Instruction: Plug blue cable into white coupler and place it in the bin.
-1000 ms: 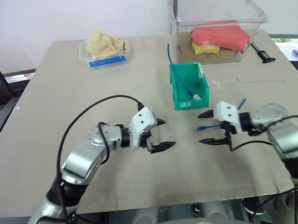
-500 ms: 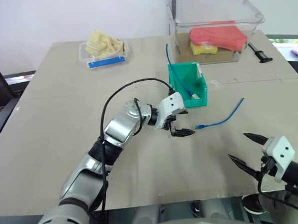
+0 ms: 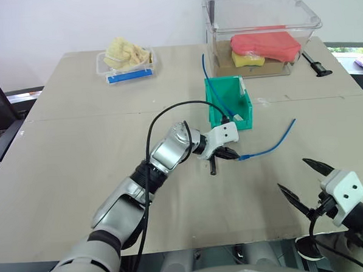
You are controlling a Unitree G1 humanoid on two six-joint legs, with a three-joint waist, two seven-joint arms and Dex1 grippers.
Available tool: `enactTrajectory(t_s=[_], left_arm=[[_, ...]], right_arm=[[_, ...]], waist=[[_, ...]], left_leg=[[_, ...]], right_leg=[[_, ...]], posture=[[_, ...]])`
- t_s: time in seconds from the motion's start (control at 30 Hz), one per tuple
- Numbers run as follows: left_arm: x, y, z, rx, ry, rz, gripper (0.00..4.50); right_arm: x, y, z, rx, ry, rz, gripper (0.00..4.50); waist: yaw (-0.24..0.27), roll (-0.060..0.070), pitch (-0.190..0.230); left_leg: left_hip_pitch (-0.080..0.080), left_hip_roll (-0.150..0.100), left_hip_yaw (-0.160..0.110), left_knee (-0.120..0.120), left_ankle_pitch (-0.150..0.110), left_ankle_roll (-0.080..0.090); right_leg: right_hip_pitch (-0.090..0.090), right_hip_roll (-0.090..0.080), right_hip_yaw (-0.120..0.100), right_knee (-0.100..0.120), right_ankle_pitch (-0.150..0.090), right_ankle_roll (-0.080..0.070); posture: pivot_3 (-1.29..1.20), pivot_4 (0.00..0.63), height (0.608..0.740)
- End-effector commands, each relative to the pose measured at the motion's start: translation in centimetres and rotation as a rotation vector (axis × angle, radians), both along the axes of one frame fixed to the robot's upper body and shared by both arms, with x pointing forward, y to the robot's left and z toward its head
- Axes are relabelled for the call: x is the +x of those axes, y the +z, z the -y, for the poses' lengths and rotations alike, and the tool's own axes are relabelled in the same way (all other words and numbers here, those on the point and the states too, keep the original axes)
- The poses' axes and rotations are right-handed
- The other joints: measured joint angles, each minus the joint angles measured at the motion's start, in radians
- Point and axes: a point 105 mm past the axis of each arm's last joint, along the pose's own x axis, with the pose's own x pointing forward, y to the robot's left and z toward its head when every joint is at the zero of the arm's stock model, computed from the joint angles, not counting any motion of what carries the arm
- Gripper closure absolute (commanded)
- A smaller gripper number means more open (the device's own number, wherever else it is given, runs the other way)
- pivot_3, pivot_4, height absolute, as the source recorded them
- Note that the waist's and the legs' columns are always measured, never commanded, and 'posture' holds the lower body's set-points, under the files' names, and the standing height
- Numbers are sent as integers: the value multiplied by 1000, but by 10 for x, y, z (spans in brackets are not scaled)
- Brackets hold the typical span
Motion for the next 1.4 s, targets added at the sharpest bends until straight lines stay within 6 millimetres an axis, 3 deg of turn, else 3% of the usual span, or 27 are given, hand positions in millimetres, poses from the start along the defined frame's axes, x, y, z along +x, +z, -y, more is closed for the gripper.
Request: enactTrajectory(t_s=[0.03, 0.23, 0.33, 0.47, 0.73, 0.8, 0.93, 1.13, 1.33, 1.4], left_arm=[[-4, -4, -2, 7, -33, 5, 4431], [-10, 11, -6, -96, -69, 8, 4431], [-6, 21, 1, -125, -45, 35, 3622], [-7, 19, 4, -92, -51, 32, 1837], [-7, 4, 1, 26, -80, 42, 1837], [-8, -1, -1, 58, -88, 35, 2508], [-5, -8, -3, 94, -91, 61, 4338], [-3, -3, -4, 55, -98, 92, 4437], [2, 41, 0, -201, -113, 280, 4437], [2, 60, 0, -319, -112, 365, 4437]], right_arm=[[0, 11, -9, 54, 7, 20, 0], [5, 7, -17, 94, 13, -1, 0], [7, 7, -19, 92, 21, 2, 0], [9, 9, -20, 94, 22, 7, 0], [-1, 10, -17, 73, 20, -15, 0], [-5, 10, -15, 65, 15, -25, 0], [-11, 9, -11, 53, 12, -51, 0], [-16, 5, -8, 51, 32, -94, 0], [-2, 7, -18, 314, -3, -168, 0], [11, 9, -31, 482, -24, -182, 0]], waist=[[1, 0, 0], [-3, 0, 0], [1, 0, 0], [5, 0, 0], [5, 0, 0], [5, 0, 0], [7, 0, 0], [10, 0, 0], [11, -1, 0], [15, -1, 0]], left_leg=[[0, 0, -1, 0, 0, 0], [1, 1, -4, 0, 0, 0], [0, 0, -4, 0, 0, 0], [0, 0, -3, 0, 0, 0], [0, 0, -2, 0, 0, 0], [0, 0, -1, 0, 0, 0], [0, 0, -1, 0, 0, 0], [1, 0, 0, 0, 0, 0], [1, 1, -5, 0, 0, 0], [1, 1, -5, 0, 0, 0]], right_leg=[[0, 0, 0, 0, 0, 0], [0, 0, 0, 0, 0, 0], [0, 0, 0, 0, 0, 0], [0, 0, 0, 0, 0, 0], [0, 0, 0, 0, 0, 0], [0, 0, 0, 0, 0, 0], [0, 0, 0, 0, 0, 0], [2, 0, 0, 0, 0, 0], [1, 0, 0, 0, 1, -1], [1, 0, 0, 0, 2, -3]], posture=[[0, 150, 740], [0, 150, 740], [0, 150, 740], [0, 150, 740], [0, 150, 740], [0, 150, 740], [0, 150, 740], [0, 150, 740], [0, 150, 740], [0, 150, 740]])
